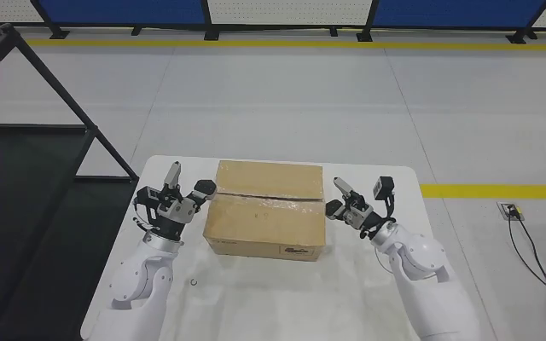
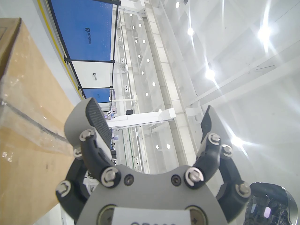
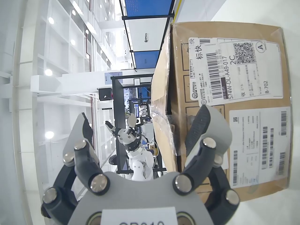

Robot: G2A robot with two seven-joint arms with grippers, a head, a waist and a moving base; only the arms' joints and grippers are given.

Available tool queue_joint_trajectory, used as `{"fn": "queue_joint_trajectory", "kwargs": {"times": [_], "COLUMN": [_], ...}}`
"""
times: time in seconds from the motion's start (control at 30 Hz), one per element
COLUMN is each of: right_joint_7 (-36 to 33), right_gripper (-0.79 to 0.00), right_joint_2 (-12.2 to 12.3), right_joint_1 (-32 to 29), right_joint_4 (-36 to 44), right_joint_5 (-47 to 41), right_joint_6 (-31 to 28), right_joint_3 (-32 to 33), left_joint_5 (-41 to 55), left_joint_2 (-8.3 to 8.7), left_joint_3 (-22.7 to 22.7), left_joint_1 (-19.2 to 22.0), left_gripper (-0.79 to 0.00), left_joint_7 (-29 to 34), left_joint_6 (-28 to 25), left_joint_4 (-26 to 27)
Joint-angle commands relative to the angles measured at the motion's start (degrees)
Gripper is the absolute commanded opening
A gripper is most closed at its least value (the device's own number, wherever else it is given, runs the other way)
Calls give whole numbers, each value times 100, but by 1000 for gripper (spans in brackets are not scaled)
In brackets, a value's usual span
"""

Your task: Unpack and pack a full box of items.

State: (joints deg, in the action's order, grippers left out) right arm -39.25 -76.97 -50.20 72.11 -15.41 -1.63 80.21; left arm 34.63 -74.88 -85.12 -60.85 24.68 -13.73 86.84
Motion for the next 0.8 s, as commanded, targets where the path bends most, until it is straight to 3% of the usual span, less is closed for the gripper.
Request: {"fn": "queue_joint_trajectory", "kwargs": {"times": [0.0, 0.17, 0.43, 0.77], "right_joint_7": [1, 133, 169, -199], "right_gripper": [0, 0, 0, 0], "right_joint_2": [-5, 6, 72, 55], "right_joint_1": [64, 126, -281, 313], "right_joint_4": [-80, -147, 511, 157], "right_joint_5": [-24, -65, -284, -242], "right_joint_6": [-1, -130, -623, -230], "right_joint_3": [-57, -34, 240, -205], "left_joint_5": [6, 19, -18, -313], "left_joint_2": [0, 4, 13, 15], "left_joint_3": [3, -27, -88, -110], "left_joint_1": [6, 3, 3, 2], "left_gripper": [0, 0, 0, 0], "left_joint_7": [4, -2, -83, -328], "left_joint_6": [-3, -16, -50, -271], "left_joint_4": [-8, -25, -69, -226]}}
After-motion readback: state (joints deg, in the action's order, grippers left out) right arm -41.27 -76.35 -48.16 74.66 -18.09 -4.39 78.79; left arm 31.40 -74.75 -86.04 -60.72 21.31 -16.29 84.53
